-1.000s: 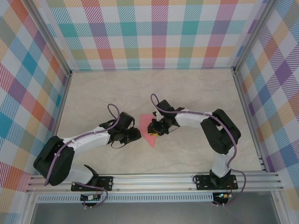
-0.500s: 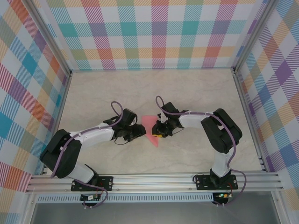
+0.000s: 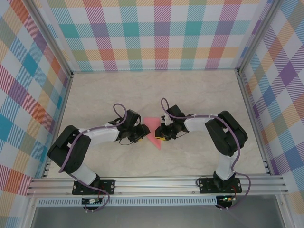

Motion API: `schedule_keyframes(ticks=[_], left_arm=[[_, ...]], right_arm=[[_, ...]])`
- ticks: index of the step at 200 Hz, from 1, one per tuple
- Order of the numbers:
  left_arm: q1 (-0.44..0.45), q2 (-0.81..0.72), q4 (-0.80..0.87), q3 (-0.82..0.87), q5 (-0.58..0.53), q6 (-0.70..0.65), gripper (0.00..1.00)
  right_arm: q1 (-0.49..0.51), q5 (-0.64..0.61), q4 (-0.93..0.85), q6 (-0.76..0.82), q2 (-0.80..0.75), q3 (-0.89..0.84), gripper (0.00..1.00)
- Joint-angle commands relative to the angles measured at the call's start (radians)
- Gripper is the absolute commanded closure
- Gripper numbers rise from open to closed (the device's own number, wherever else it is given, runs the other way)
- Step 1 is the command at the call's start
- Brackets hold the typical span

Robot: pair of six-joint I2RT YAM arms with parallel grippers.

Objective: Fold a paper plane with a square sheet of paper (pick it up from the middle)
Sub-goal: Fold the wing for the fifth time at the center of the table.

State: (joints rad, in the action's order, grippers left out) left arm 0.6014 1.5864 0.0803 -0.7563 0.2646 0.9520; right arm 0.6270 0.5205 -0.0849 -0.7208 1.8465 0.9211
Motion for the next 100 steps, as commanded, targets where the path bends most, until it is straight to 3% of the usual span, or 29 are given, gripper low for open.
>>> schedule_keyframes(ticks=[1,100], left_arm=[[-0.017,0.025,-0.027,-0.018,0.005,0.021,0.53],[-0.017,0.064,-0.114,-0.012,0.02,0.048,0.62]], right_arm=[[-0.007,-0.045,-0.035,-0.003,0.011,-0.039,0.76],[-0.02,-0.045,-0.034,-0.003,-0.007,-0.052,0.77]])
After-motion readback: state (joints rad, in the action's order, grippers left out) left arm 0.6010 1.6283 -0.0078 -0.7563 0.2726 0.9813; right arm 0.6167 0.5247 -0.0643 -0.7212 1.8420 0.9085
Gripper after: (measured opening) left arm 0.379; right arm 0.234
